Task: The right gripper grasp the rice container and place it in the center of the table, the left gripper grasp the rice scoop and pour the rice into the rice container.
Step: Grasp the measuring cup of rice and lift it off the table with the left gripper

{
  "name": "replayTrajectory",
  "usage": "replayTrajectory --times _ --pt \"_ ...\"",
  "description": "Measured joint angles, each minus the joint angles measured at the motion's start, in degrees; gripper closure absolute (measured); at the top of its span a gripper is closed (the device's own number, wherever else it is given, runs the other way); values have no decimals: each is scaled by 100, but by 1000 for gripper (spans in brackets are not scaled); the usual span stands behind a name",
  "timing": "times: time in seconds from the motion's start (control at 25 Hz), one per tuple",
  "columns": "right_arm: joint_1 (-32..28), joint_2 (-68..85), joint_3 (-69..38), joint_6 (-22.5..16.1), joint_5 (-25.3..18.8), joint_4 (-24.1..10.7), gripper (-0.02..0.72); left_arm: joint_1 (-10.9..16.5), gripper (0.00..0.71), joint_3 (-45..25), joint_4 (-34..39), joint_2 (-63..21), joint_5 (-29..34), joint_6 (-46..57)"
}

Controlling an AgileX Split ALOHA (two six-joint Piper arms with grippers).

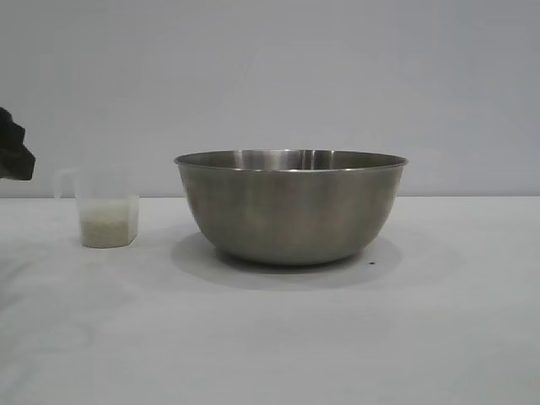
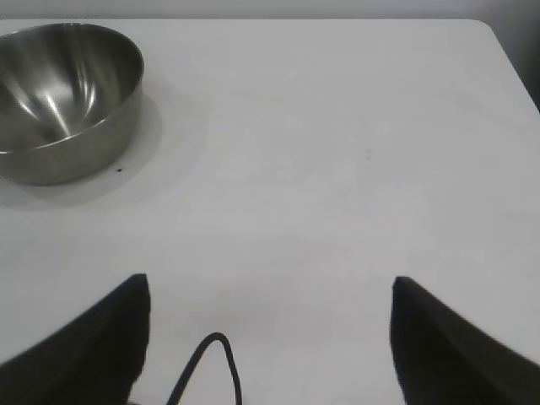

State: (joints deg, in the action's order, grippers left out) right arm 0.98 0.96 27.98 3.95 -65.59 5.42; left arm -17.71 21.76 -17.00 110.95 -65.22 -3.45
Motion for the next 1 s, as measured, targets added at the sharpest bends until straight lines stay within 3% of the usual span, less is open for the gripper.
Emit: replayTrajectory --times 0.12,0.24,0.32,0.44,0.48,1.0 --pt "0 0 0 0 0 0 174 0 176 119 0 40 10 -23" --pt "0 0 0 0 0 0 174 0 333 258 0 131 -1 -56" --pt "0 0 0 0 0 0 174 0 401 358 0 192 -1 -75" --pt "0 0 0 0 0 0 174 0 393 414 0 229 -1 -89" --pt "0 0 0 0 0 0 174 0 434 424 31 229 -1 -101" --pt "0 0 0 0 0 -60 174 58 419 534 406 229 5 -176"
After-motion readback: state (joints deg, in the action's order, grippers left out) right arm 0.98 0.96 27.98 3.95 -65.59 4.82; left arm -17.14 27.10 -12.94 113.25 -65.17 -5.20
